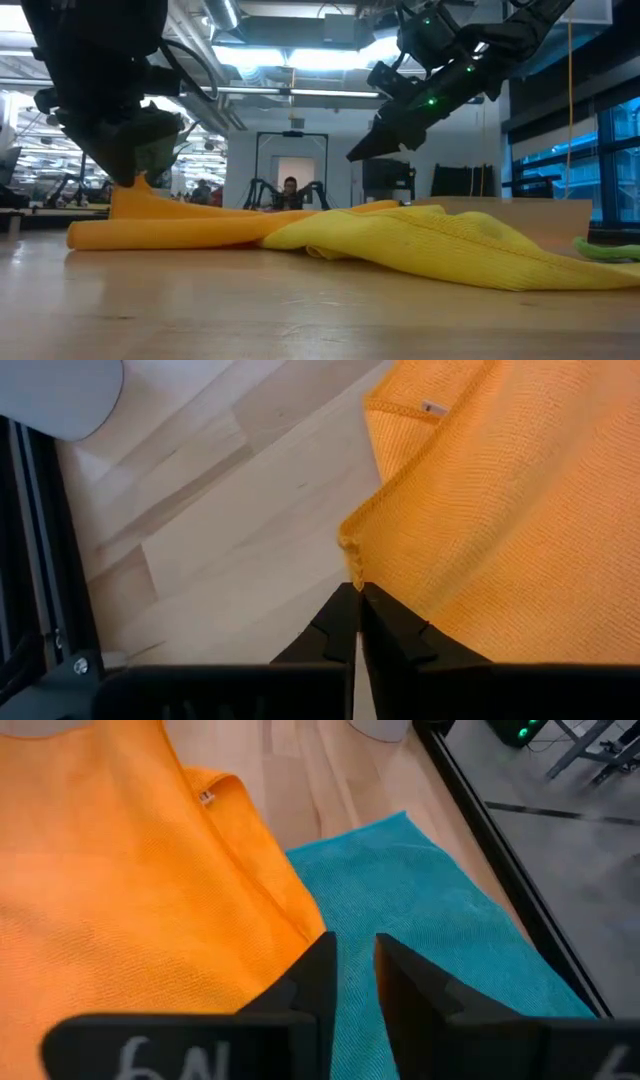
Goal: Roll microfiber towels into tight, uniform cylinder then place into a basket
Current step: Roll the orange microfiber towel
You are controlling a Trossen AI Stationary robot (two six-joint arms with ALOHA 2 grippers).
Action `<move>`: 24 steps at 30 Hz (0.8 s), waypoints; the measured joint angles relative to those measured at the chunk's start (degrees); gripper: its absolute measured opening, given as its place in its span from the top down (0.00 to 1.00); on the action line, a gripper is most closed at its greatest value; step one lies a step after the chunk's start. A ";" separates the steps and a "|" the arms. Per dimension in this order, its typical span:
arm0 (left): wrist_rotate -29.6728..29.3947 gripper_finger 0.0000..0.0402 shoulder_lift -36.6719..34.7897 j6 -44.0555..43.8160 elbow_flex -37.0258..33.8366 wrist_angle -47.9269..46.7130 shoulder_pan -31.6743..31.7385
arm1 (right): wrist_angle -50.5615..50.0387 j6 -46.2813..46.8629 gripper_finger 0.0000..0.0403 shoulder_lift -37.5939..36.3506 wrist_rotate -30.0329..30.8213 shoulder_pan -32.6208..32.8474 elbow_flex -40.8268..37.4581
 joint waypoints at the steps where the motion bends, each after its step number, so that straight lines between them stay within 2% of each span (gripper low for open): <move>1: -0.37 0.95 0.00 0.02 0.00 -0.01 0.00 | 0.04 0.01 0.78 0.00 0.01 0.00 0.00; 8: -1.41 0.83 0.00 0.10 0.00 -0.04 0.76 | 1.00 0.32 0.67 0.00 0.04 0.02 0.00; 12: -1.41 0.81 0.00 0.09 0.00 -0.02 1.83 | 1.55 1.56 0.64 0.00 -0.09 0.02 0.15; 19: 0.61 0.82 -0.09 0.04 1.48 1.02 0.36 | 1.36 -2.14 0.64 -0.72 -10.97 2.88 0.37; 24: -1.20 0.82 -0.15 4.82 6.21 0.94 -2.65 | -1.13 -8.06 0.64 -1.91 -11.87 7.01 0.39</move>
